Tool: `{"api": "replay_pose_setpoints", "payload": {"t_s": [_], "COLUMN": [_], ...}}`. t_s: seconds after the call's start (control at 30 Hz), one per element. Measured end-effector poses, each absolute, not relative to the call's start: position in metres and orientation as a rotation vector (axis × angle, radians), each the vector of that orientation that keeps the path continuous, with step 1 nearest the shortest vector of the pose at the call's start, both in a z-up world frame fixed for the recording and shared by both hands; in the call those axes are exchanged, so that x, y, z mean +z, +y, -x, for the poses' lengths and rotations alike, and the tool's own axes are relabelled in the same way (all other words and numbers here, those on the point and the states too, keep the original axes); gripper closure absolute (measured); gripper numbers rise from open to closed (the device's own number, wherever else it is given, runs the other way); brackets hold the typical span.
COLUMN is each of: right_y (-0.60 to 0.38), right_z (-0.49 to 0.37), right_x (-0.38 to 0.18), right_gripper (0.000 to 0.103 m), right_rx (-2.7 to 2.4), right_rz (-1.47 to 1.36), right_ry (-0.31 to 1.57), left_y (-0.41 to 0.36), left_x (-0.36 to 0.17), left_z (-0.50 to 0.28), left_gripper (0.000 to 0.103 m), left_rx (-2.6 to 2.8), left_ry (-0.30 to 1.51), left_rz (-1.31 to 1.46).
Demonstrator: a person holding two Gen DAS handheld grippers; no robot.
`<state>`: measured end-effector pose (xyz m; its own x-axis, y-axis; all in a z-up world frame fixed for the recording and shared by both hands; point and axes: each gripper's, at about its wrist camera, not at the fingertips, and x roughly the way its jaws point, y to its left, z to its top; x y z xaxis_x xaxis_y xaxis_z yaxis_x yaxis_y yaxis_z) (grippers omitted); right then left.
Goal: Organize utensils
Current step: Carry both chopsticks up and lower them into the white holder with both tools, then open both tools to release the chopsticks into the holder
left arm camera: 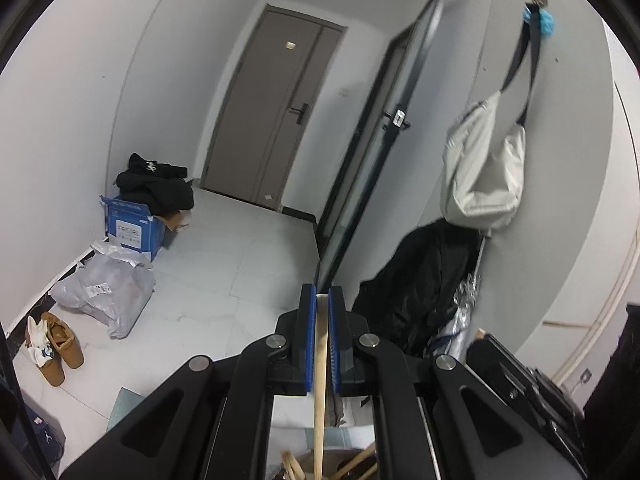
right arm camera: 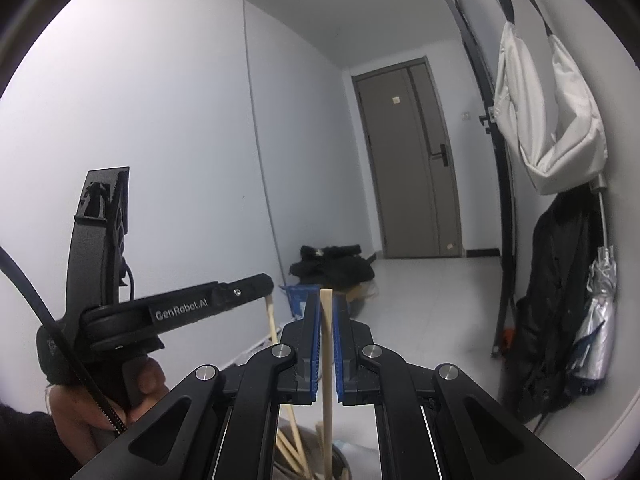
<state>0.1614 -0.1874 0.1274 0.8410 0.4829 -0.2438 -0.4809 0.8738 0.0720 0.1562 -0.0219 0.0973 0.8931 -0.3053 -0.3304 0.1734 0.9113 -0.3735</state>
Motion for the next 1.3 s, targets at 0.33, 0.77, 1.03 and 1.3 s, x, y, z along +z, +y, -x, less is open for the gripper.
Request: {"api": "replay_pose_setpoints", "payload": {"t_s": [0.33,0.77,1.03,1.3], "right_y": [-0.188,-0.187,-0.191,-0.202], "right_z": [-0.153,-0.147,-0.135,-0.112], "right_x": [0.112,0.089,0.085,0.095], "right_gripper": [0.098,0.096,0.086,0.065], "right_rx": [0.538,0.564,0.552,0.51], "right_rz": [0.049,0.121,0.111,0.039], "right_ry": [0.305,0.391,0.421,0.393], "left_y": [-0.026,-0.038,-0.027,-0.01], "left_x": [0.095,0.077,0.085,0.093], "left_z": [-0.145,-0.135,-0.123,-0.095], "left_gripper": [0.1,0.1,0.048,0.028], "left_rx": [-0.299,-0.372,-0.309,-0.152], "left_ry": [0.444,0.552,0.571,0.552], "left_rz": [0.302,0.256,0.265,0.264]}}
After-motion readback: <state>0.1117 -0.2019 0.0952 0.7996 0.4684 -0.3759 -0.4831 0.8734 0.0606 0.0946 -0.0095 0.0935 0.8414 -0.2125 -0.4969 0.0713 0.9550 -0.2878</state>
